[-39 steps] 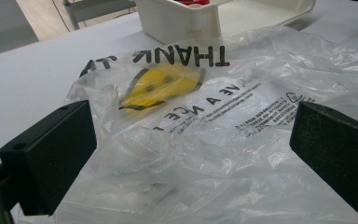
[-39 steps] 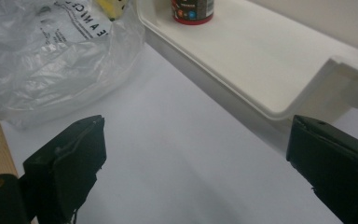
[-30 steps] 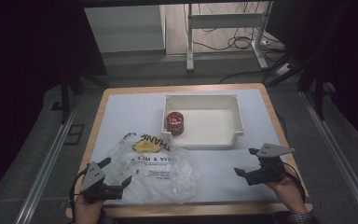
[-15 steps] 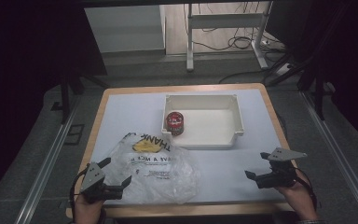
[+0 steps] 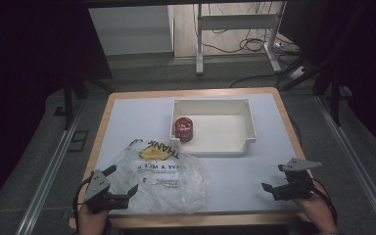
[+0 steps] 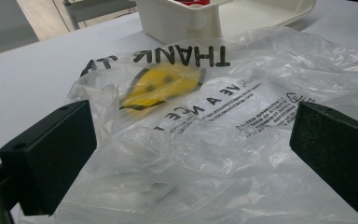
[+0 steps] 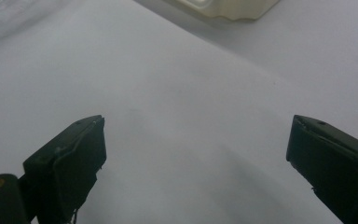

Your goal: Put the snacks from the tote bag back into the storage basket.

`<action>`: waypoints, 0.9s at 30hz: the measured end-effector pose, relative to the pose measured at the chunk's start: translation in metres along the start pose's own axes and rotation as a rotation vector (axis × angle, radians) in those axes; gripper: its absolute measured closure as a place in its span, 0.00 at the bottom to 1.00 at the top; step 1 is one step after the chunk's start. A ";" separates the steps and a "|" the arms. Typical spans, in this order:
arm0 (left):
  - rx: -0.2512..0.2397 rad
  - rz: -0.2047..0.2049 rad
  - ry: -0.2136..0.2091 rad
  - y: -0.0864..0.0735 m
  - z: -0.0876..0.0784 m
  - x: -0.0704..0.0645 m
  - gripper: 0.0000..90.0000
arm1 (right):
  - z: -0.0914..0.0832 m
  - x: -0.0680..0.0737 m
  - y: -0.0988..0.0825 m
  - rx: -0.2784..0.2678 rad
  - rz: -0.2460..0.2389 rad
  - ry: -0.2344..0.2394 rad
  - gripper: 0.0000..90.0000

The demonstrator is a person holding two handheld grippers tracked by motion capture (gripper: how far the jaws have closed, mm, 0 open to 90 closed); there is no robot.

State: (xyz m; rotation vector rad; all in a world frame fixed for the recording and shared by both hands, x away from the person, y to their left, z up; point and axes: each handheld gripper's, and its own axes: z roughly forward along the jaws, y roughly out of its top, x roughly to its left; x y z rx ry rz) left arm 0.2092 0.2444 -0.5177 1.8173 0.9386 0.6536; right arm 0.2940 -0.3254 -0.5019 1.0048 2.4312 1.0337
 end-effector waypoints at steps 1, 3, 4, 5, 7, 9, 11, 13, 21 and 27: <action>0.000 0.000 0.000 0.000 0.000 0.000 0.00 | 0.000 0.000 0.000 0.002 0.002 0.000 0.06; 0.000 0.000 0.000 0.000 0.000 0.000 0.00 | 0.001 -0.001 -0.001 0.010 0.002 0.003 0.06; 0.000 -0.001 0.000 0.000 0.000 0.000 0.00 | 0.002 -0.001 -0.002 0.015 0.002 0.003 0.06; 0.000 -0.001 0.000 0.000 0.000 0.000 0.00 | 0.002 -0.001 -0.002 0.019 0.004 0.004 0.06; 0.000 -0.001 0.000 0.000 0.000 0.000 0.00 | 0.003 -0.001 -0.003 0.027 0.000 0.005 0.06; 0.000 -0.001 -0.001 0.000 0.000 0.000 0.00 | 0.004 -0.002 -0.004 0.033 -0.004 0.004 0.06; 0.000 -0.001 0.000 0.000 0.000 0.000 0.00 | 0.005 -0.002 -0.005 0.044 -0.005 -0.003 0.06; 0.000 -0.001 -0.001 0.000 0.000 0.000 0.00 | 0.005 -0.003 -0.006 0.046 -0.003 -0.001 0.06; -0.001 -0.001 -0.002 0.000 0.000 0.000 0.00 | 0.011 -0.005 -0.012 0.090 0.000 0.000 0.06; 0.000 -0.001 -0.003 0.000 0.000 0.000 0.00 | 0.013 -0.008 -0.016 0.090 0.015 0.017 0.04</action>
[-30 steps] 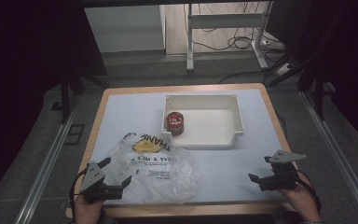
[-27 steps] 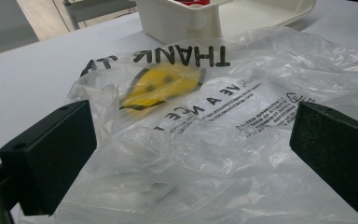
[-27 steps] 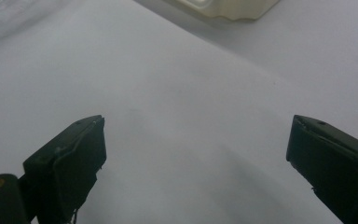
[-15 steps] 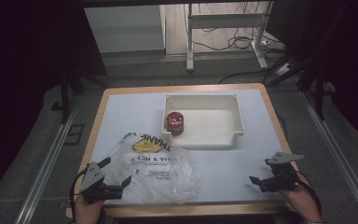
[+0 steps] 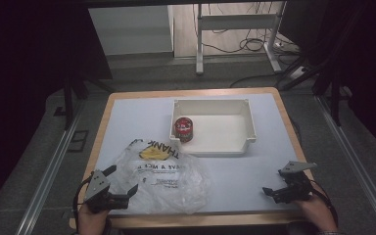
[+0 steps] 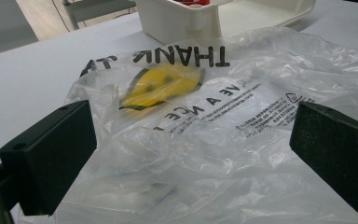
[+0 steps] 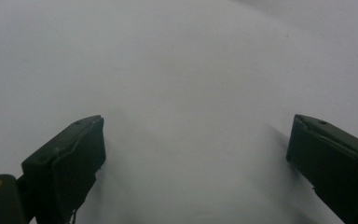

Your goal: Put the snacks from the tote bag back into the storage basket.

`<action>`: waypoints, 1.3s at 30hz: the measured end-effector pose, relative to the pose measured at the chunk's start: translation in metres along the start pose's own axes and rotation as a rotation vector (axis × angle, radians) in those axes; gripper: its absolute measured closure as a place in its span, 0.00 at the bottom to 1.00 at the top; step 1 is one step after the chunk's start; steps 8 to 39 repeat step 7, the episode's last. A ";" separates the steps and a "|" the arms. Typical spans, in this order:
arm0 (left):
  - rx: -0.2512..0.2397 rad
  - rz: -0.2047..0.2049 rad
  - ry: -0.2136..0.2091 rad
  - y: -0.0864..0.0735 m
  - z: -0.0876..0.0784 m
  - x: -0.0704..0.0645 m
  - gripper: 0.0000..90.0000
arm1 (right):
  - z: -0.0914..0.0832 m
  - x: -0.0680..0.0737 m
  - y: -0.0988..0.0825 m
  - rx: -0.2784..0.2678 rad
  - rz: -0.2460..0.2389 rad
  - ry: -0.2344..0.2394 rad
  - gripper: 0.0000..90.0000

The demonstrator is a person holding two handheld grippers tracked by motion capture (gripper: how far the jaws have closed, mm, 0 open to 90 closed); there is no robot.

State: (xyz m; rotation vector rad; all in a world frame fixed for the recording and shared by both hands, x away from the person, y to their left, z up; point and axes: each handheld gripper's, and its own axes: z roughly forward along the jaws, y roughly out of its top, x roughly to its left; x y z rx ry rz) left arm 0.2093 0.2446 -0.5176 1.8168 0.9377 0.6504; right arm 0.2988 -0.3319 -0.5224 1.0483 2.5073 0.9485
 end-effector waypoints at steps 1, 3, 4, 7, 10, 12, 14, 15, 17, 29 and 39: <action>0.001 0.001 0.000 0.000 0.000 0.000 0.00 | 0.000 0.000 -0.001 -0.005 -0.002 0.006 0.03; 0.001 0.001 0.000 0.000 0.000 0.000 0.00 | 0.002 0.001 -0.002 -0.010 -0.016 0.003 0.01; 0.001 0.001 0.000 0.000 0.000 0.000 0.00 | 0.002 0.002 -0.002 -0.007 -0.033 -0.005 0.01; 0.000 -0.001 -0.001 0.000 0.000 0.000 0.00 | 0.003 0.005 -0.002 0.008 -0.055 -0.019 0.00; 0.000 -0.001 -0.001 0.000 0.000 0.000 0.00 | 0.003 0.005 -0.002 0.008 -0.055 -0.019 0.00; 0.000 -0.001 -0.001 0.000 0.000 0.000 0.00 | 0.003 0.005 -0.002 0.008 -0.055 -0.019 0.00; 0.000 -0.001 -0.001 0.000 0.000 0.000 0.00 | 0.003 0.005 -0.002 0.008 -0.055 -0.019 0.00; 0.000 -0.001 -0.001 0.000 0.000 0.000 0.00 | 0.003 0.005 -0.002 0.008 -0.055 -0.019 0.00; 0.000 -0.001 -0.001 0.000 0.000 0.000 0.00 | 0.003 0.005 -0.002 0.008 -0.055 -0.019 0.00; 0.000 -0.001 -0.001 0.000 0.000 0.000 0.00 | 0.003 0.005 -0.002 0.008 -0.055 -0.019 0.00; 0.000 -0.001 -0.001 0.000 0.000 0.000 0.00 | 0.003 0.005 -0.002 0.008 -0.055 -0.019 0.00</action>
